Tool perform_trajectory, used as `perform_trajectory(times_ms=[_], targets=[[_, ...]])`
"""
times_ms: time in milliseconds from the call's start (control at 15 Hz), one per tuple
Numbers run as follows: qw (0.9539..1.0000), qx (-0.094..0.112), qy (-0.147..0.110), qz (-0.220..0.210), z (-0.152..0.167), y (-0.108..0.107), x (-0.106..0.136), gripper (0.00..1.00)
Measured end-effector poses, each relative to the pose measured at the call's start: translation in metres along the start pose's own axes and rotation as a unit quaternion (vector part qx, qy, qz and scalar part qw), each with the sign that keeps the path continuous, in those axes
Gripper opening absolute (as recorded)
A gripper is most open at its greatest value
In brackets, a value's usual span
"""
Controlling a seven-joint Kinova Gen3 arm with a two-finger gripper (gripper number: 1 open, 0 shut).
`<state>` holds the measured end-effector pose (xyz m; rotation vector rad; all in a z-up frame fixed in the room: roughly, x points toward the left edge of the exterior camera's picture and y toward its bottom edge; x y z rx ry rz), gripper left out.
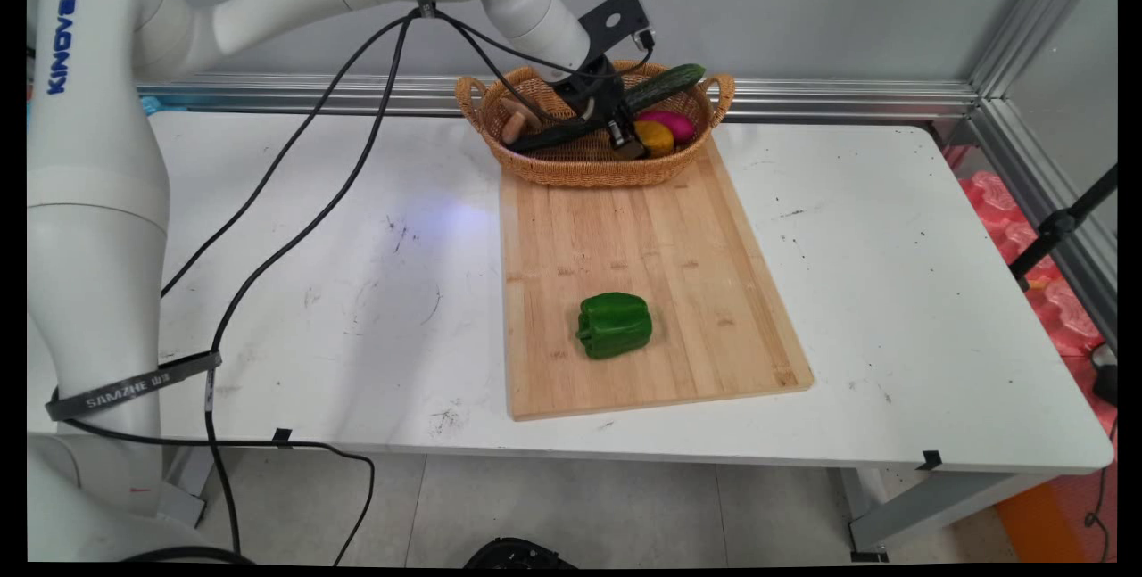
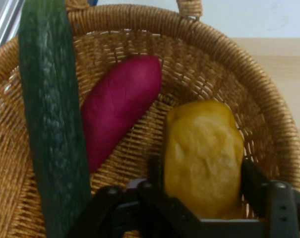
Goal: Place the picked object in the vegetable basket
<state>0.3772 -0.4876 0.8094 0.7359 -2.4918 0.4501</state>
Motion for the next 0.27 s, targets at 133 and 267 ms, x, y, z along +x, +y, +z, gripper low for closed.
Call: perform_trajectory(times_ms=[133, 267], targets=[[1.0000, 0.001, 0.000, -0.001, 0.0031, -0.0005, -0.0019, 1.00], [1.0000, 0.002, 0.001, -0.002, 0.0052, -0.0011, -0.0025, 1.00]])
